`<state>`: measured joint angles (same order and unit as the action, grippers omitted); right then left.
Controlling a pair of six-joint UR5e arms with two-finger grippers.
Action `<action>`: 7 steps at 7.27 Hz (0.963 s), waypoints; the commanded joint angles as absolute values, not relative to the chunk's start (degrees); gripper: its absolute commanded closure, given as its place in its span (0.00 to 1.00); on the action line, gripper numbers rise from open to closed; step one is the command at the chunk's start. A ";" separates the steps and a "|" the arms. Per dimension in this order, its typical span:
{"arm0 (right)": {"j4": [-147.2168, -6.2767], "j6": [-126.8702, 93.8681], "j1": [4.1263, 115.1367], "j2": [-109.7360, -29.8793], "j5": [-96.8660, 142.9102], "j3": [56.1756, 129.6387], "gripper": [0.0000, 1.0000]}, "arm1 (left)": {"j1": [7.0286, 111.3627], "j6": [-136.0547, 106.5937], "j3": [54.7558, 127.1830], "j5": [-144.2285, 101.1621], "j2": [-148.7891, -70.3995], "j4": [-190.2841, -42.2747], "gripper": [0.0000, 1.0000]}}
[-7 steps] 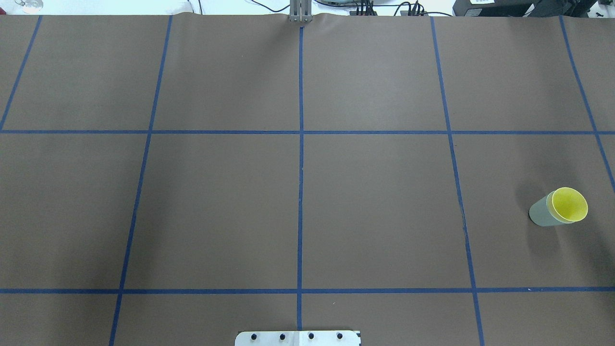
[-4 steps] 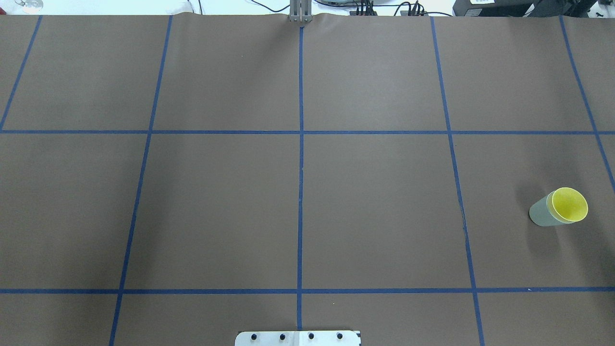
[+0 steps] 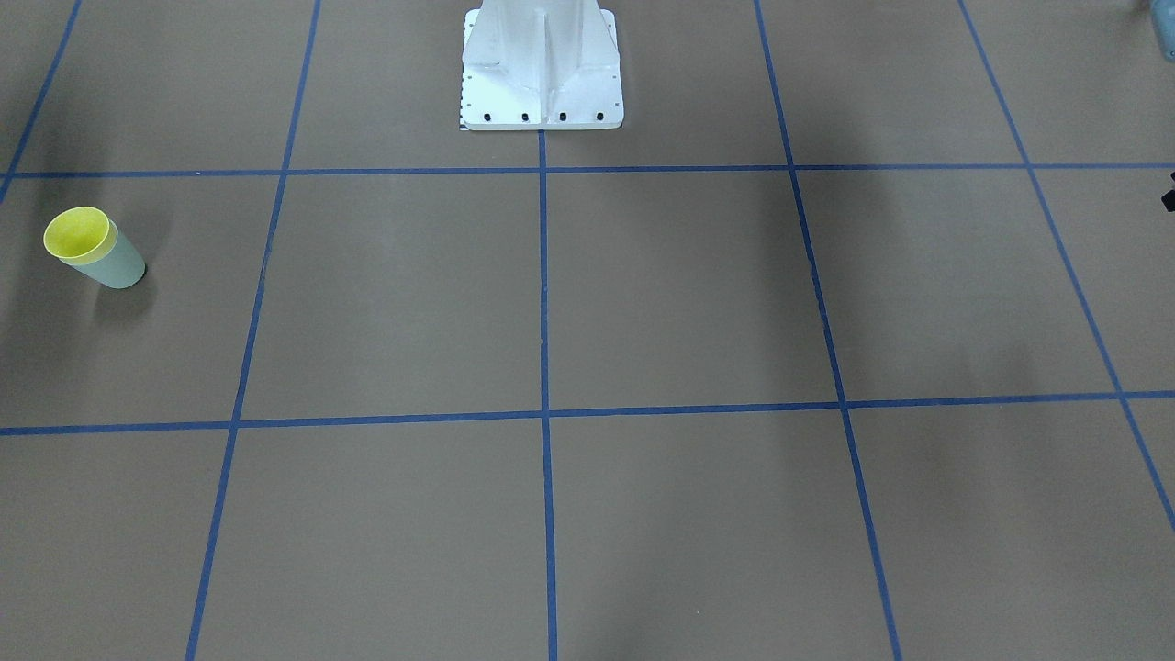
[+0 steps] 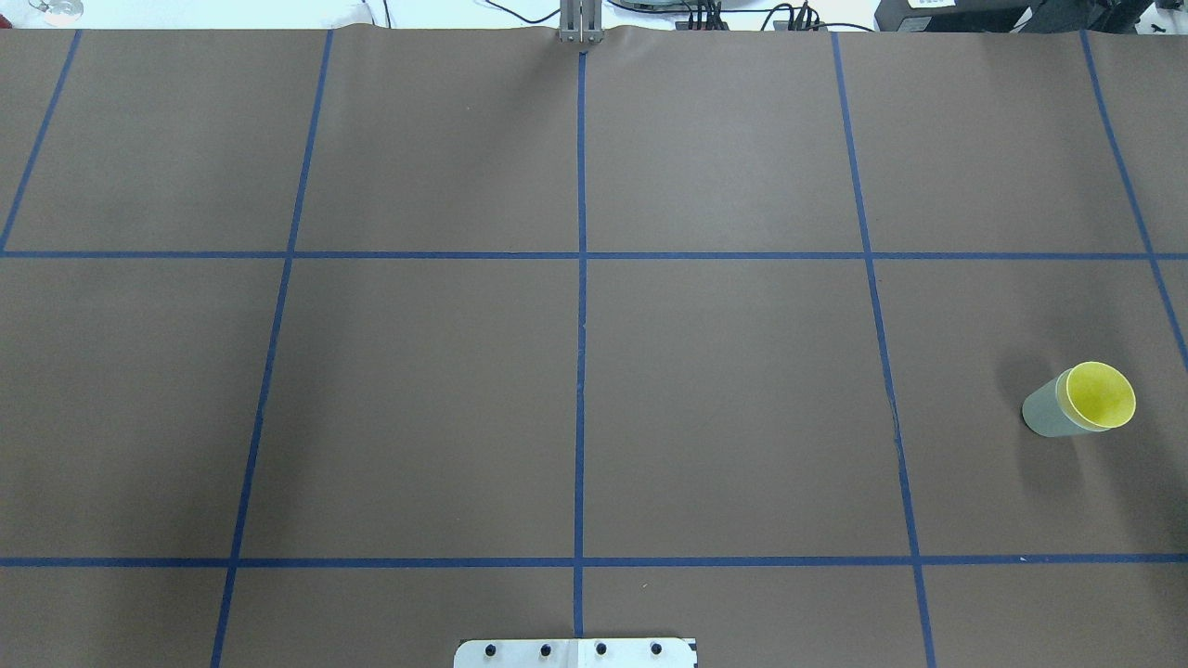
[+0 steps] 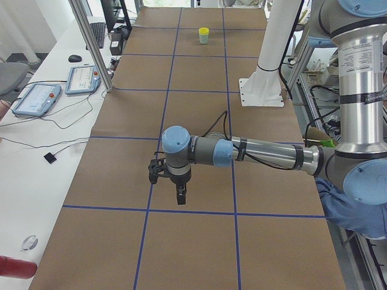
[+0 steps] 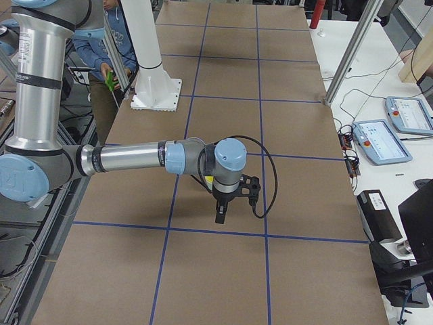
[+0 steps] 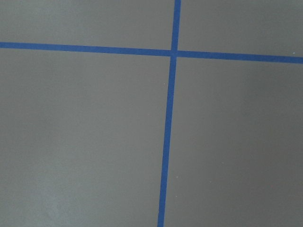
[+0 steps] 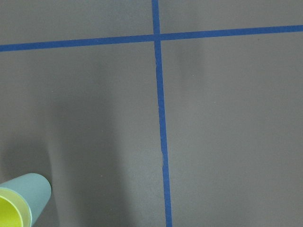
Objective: Transfer and stack yellow cup on green cup
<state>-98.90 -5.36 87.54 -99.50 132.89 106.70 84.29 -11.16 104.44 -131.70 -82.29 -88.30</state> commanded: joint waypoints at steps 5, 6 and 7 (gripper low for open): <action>-98.96 -5.45 87.54 -99.49 132.89 106.79 0.00 | 84.29 -16.23 103.98 -131.31 -85.42 -88.33 0.00; -98.96 -5.45 87.54 -99.49 132.89 106.70 0.00 | 84.29 -18.00 104.15 -131.40 -86.47 -87.98 0.00; -98.88 -5.45 87.54 -99.49 132.89 106.79 0.00 | 84.46 -17.84 104.24 -131.83 -86.40 -87.80 0.00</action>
